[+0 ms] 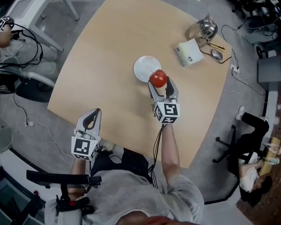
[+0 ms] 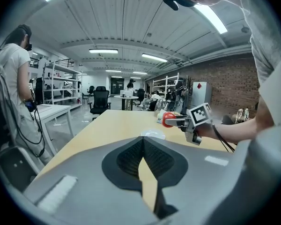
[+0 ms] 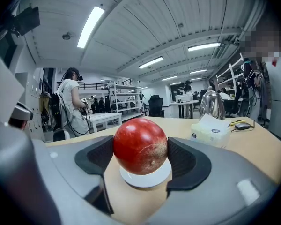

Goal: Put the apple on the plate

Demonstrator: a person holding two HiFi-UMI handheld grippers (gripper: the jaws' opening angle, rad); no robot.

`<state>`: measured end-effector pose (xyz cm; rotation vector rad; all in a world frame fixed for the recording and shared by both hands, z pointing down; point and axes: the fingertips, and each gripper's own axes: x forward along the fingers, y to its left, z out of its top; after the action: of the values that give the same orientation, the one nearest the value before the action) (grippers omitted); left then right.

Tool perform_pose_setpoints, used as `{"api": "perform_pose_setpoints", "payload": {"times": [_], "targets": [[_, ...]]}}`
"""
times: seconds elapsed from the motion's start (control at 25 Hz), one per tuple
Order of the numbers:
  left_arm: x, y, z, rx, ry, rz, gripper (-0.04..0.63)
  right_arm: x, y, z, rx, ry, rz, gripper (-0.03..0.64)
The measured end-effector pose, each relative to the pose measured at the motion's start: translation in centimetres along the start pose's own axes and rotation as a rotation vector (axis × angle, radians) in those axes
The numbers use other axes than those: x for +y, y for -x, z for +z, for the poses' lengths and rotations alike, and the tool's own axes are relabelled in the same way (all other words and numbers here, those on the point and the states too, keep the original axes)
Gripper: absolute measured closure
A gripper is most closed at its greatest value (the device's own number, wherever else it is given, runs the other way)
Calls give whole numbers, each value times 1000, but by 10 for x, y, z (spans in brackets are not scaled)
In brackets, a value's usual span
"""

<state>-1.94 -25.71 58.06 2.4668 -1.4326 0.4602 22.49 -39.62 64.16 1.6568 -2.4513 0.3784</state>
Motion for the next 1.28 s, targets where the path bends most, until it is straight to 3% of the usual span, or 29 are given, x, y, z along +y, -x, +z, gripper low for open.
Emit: {"api": "perform_pose_setpoints", "payload": {"times": [0.8,1.28], "targets": [[-1,-11,-2,43,45,48,575,-11,-74,-54,164,46,61,250],[3,-4,-1,45,53,60,575,-5,-78,-59,181,53,66,249]]}}
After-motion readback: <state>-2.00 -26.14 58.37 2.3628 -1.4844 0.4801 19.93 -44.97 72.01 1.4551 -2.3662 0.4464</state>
